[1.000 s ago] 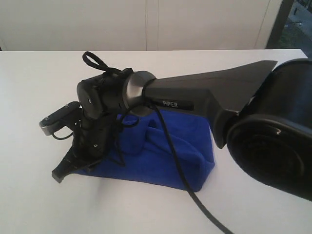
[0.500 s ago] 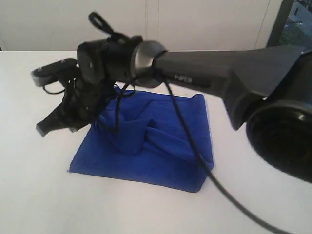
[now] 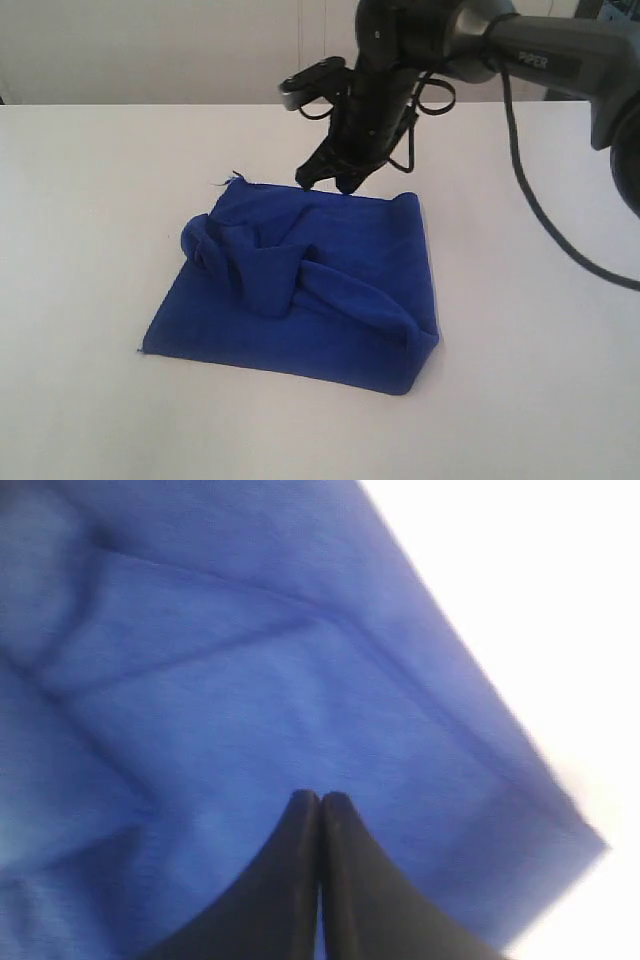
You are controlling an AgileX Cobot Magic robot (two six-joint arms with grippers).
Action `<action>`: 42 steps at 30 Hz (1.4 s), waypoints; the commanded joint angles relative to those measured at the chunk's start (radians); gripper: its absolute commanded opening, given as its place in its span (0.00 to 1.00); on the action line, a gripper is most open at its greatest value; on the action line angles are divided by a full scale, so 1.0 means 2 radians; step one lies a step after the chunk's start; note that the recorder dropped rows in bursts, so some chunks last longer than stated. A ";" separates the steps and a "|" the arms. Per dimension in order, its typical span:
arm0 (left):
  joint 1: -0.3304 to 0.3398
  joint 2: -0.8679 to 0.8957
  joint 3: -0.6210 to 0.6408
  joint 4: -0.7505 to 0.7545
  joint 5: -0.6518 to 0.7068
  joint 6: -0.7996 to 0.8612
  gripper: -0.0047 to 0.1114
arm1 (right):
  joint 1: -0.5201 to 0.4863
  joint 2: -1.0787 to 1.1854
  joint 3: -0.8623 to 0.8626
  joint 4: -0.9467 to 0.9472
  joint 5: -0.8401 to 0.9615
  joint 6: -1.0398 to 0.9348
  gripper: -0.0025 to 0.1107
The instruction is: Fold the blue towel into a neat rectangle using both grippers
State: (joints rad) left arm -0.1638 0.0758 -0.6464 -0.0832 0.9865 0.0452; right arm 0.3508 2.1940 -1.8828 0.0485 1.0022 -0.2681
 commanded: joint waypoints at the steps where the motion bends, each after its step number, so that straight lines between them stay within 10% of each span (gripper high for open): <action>1: 0.001 -0.004 0.003 -0.001 0.003 0.002 0.04 | -0.042 0.014 0.002 -0.001 -0.001 -0.027 0.02; 23: 0.001 -0.004 0.003 -0.001 0.003 0.002 0.04 | -0.076 0.083 0.010 -0.140 0.083 0.098 0.02; 42: 0.001 -0.004 0.003 -0.001 0.003 0.002 0.04 | -0.076 -0.007 0.220 -0.167 0.109 0.161 0.02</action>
State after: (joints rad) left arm -0.1638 0.0758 -0.6464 -0.0832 0.9865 0.0452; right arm 0.2032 2.1891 -1.5218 -0.3318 1.1908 0.0444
